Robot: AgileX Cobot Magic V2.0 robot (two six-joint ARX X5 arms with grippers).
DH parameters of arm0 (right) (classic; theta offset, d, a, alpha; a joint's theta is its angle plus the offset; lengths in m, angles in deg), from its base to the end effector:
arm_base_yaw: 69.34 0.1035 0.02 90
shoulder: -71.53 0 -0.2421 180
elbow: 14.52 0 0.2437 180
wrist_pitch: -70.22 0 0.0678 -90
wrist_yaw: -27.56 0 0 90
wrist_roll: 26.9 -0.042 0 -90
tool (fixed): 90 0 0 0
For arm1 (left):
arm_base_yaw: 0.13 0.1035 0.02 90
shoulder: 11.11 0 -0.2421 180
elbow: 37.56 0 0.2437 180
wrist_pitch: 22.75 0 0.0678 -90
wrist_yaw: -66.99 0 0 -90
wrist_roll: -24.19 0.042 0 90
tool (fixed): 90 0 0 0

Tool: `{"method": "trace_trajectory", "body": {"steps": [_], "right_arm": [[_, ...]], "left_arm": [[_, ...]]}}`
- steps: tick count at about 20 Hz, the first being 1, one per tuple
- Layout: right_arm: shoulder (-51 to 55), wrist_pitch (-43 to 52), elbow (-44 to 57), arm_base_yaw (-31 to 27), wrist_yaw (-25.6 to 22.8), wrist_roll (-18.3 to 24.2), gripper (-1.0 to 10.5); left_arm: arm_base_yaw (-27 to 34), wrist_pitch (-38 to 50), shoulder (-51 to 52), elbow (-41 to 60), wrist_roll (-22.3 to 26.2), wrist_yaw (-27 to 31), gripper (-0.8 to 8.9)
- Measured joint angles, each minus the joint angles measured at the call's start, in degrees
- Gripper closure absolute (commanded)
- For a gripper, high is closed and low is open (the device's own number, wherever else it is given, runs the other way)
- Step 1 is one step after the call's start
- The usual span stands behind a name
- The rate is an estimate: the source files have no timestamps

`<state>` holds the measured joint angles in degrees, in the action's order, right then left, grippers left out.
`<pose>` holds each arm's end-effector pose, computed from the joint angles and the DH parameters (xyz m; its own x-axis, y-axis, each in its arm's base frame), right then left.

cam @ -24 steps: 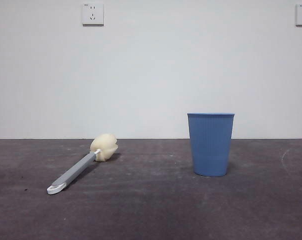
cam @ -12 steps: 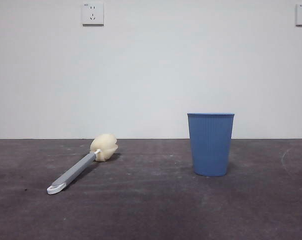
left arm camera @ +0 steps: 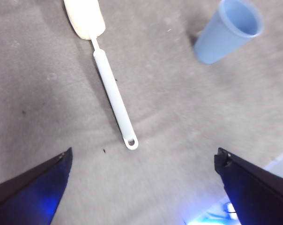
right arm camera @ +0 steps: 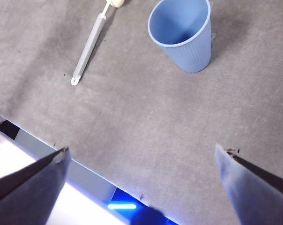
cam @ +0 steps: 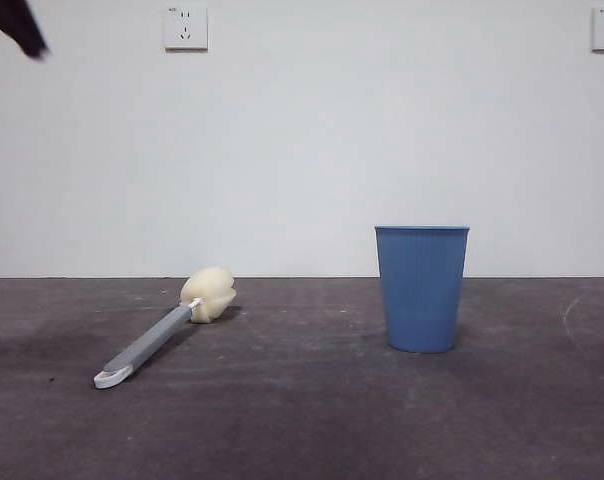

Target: Pick up the cup brush,pick up the cup,insert the brush into the cup,clean the cup,put the cup brush back,put the cup back to the fixed position on the table

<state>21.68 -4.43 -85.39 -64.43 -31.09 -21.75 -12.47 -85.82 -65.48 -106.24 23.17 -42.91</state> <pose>0.1504 0.0349 0.2925 0.4600 0.5617 -0.6876 -0.4510 0.8150 0.3640 0.1785 -0.0537 0.2798 0.5328 -0.4650 -0.7071 0.4070 0.8733 -0.2676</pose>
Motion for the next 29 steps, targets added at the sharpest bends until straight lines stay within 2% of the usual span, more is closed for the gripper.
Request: {"method": "trace_trajectory", "body": {"steps": [5, 8, 13, 18, 29], "right_arm": [[-0.4, 2.2, 0.0, 0.0, 0.0, -0.2, 2.9], [-0.4, 2.2, 0.0, 0.0, 0.0, -0.6, 2.9], [-0.4, 2.2, 0.0, 0.0, 0.0, -1.2, 2.9], [-0.4, 2.2, 0.0, 0.0, 0.0, -1.3, 2.9], [-0.4, 2.6, 0.0, 0.0, 0.0, -1.3, 2.9]], "left_arm": [[-11.6, 9.6, -11.8, 0.0, -5.5, 11.3, 2.44], [-15.0, 13.1, -19.4, 0.0, -7.3, 16.4, 2.44], [-16.0, 18.1, -29.2, 0.0, -11.1, 19.3, 2.44], [-16.5, 20.0, -35.4, 0.0, -12.6, 22.6, 2.44], [-19.4, 21.2, -39.4, 0.0, -15.9, 27.1, 2.49]]}}
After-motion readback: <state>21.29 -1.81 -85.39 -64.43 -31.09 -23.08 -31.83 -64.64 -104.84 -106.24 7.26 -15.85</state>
